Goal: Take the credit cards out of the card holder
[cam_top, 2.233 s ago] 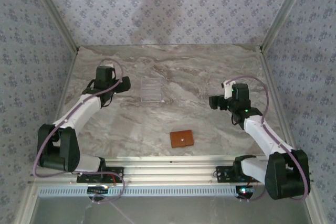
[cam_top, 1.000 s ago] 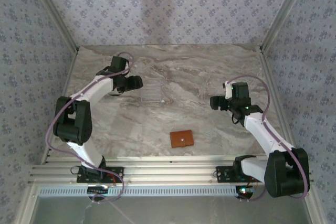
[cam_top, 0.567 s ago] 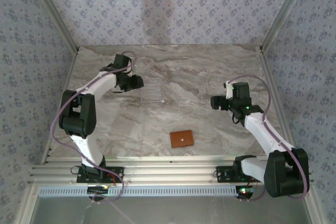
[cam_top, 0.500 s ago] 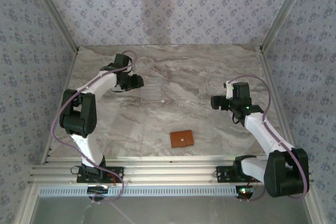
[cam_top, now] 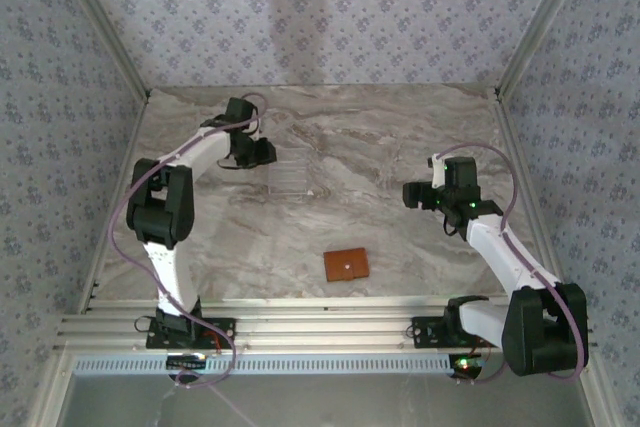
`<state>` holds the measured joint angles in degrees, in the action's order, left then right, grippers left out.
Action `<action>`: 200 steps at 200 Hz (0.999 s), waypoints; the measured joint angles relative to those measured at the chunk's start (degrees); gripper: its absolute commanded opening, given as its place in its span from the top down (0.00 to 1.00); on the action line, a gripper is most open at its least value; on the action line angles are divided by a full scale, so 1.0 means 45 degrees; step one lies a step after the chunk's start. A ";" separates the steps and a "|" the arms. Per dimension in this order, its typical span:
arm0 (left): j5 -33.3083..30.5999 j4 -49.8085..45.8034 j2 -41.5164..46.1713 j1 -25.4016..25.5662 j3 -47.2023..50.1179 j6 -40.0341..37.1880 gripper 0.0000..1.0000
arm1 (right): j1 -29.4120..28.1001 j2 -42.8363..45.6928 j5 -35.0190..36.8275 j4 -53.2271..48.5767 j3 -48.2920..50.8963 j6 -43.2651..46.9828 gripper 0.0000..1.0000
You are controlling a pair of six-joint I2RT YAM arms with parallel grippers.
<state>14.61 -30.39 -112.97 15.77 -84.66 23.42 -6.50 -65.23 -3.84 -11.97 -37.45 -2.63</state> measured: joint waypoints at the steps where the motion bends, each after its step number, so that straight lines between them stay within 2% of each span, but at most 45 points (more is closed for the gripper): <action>1: -0.0005 0.0000 -0.0010 0.0000 -0.0019 0.0010 0.75 | 0.0000 0.0000 0.0000 0.0000 0.0000 0.0005 0.07; 25: 0.0024 -0.0005 -0.0117 0.0034 -0.0194 -0.0102 0.82 | 0.0000 0.0000 0.0000 -0.0019 0.0000 0.0000 0.08; 80: -0.0699 -0.0005 -0.0078 0.0529 -0.0223 -0.0272 0.88 | 0.0000 0.0000 0.0005 -0.0024 0.0000 0.0000 0.08; 148: -0.1452 0.0379 0.0481 0.1530 0.0554 0.0015 0.93 | -0.0044 0.0000 0.0000 -0.0034 0.0000 -0.0005 0.08; 200: -0.1778 0.0423 0.0855 0.2327 0.1035 0.0296 0.90 | -0.0262 0.0000 0.0005 -0.0039 0.0000 -0.0044 0.08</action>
<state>6.61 -28.49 -109.12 26.24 -80.01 24.75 -7.68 -65.23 -3.81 -12.14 -37.45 -2.83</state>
